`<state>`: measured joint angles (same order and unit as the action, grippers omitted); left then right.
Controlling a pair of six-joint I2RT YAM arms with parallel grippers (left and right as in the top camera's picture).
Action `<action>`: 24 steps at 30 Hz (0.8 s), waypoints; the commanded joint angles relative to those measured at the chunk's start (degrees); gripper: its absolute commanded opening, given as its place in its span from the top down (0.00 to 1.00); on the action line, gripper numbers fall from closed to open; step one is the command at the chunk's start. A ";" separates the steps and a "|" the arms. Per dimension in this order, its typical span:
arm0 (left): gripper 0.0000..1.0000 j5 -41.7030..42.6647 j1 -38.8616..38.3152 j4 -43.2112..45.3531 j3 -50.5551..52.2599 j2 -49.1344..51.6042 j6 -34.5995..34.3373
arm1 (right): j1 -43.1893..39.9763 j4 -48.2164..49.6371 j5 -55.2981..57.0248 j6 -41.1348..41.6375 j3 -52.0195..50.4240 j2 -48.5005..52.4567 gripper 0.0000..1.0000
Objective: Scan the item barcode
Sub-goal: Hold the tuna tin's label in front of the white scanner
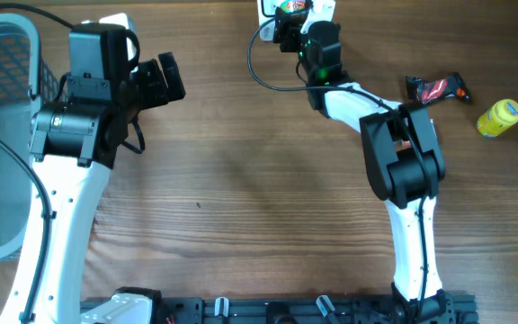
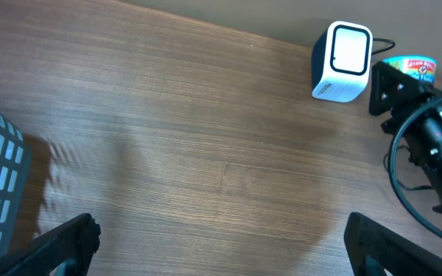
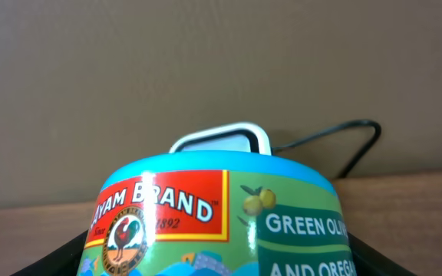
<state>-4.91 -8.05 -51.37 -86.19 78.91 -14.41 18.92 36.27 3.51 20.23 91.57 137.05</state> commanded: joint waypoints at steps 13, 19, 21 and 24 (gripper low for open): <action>0.00 -0.81 0.46 -0.28 -0.04 0.39 0.76 | 0.20 -1.25 1.01 -2.38 16.06 9.05 0.30; 0.00 -0.81 0.46 -0.74 -0.04 0.39 0.76 | 0.42 -3.45 0.98 -2.23 21.24 11.93 0.30; 0.00 -0.81 0.46 -0.74 -0.04 0.39 0.76 | 0.83 -3.39 1.01 -2.27 21.27 12.61 0.30; 0.00 -0.81 0.46 -0.74 -0.04 0.39 0.76 | 1.40 -3.30 1.36 -4.17 21.38 13.62 0.30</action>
<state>-4.91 -8.05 -52.14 -86.19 78.91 -14.41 19.18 32.51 3.73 18.79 111.20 147.92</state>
